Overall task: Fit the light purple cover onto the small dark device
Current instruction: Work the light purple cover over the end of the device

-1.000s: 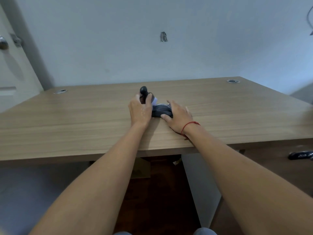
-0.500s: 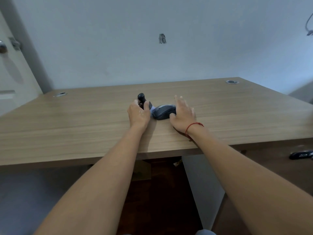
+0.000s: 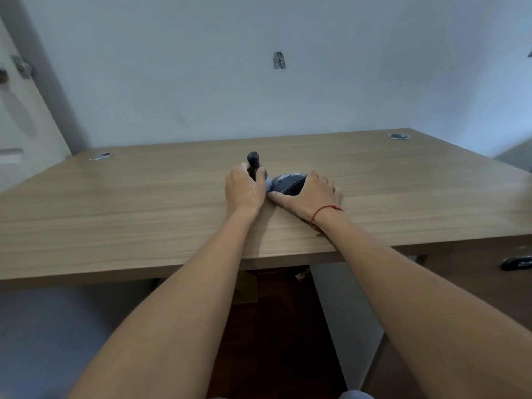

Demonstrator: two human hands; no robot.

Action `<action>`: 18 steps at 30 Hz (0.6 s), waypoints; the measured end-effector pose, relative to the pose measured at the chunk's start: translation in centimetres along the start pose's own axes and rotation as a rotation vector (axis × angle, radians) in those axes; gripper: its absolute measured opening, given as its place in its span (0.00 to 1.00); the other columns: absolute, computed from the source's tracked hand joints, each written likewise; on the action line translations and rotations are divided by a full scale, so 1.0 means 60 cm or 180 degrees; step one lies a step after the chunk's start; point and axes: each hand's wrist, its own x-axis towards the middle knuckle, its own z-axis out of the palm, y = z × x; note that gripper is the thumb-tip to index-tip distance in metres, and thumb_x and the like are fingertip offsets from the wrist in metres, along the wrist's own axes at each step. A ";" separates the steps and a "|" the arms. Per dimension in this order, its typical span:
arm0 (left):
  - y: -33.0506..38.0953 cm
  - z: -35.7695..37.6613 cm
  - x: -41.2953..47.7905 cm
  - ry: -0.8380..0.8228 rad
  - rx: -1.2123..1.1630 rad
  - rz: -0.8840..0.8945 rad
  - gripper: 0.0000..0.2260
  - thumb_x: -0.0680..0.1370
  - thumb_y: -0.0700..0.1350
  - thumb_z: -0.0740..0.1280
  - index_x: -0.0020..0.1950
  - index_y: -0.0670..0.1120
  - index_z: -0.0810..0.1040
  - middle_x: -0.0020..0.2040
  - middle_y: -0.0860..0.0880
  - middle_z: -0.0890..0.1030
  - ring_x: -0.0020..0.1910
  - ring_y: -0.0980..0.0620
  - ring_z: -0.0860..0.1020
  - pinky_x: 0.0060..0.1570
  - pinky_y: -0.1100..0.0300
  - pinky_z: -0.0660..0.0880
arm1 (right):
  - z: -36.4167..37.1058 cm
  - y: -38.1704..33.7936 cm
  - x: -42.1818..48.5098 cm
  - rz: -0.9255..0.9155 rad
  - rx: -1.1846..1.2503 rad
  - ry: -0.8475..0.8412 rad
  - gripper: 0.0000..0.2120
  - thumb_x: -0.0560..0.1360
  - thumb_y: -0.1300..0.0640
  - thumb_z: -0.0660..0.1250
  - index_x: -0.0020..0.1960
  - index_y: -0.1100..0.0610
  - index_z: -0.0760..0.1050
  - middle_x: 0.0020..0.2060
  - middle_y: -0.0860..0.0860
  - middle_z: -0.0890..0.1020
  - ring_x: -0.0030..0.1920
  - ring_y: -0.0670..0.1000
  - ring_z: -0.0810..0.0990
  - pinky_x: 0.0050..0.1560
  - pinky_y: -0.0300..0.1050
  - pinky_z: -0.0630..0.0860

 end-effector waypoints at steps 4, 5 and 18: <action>0.017 -0.007 -0.012 -0.0029 -0.0449 0.0280 0.10 0.75 0.48 0.67 0.43 0.40 0.79 0.39 0.45 0.83 0.41 0.46 0.81 0.43 0.54 0.78 | 0.005 0.001 0.006 -0.0060 0.0051 -0.0075 0.41 0.64 0.29 0.68 0.66 0.56 0.71 0.63 0.54 0.78 0.65 0.58 0.75 0.68 0.56 0.69; 0.015 -0.006 -0.012 -0.0079 -0.0332 0.0296 0.11 0.74 0.48 0.68 0.42 0.40 0.79 0.39 0.44 0.83 0.41 0.46 0.81 0.43 0.53 0.78 | 0.006 0.001 0.007 -0.0068 0.0070 -0.0061 0.41 0.63 0.28 0.67 0.65 0.55 0.73 0.61 0.53 0.80 0.63 0.58 0.76 0.67 0.55 0.69; 0.001 -0.008 -0.006 -0.0089 0.0136 -0.0235 0.14 0.73 0.52 0.66 0.45 0.41 0.80 0.44 0.43 0.84 0.45 0.43 0.81 0.44 0.53 0.77 | -0.003 0.006 0.003 -0.0170 0.0075 -0.0209 0.37 0.64 0.31 0.66 0.64 0.54 0.73 0.59 0.52 0.80 0.62 0.57 0.77 0.67 0.55 0.69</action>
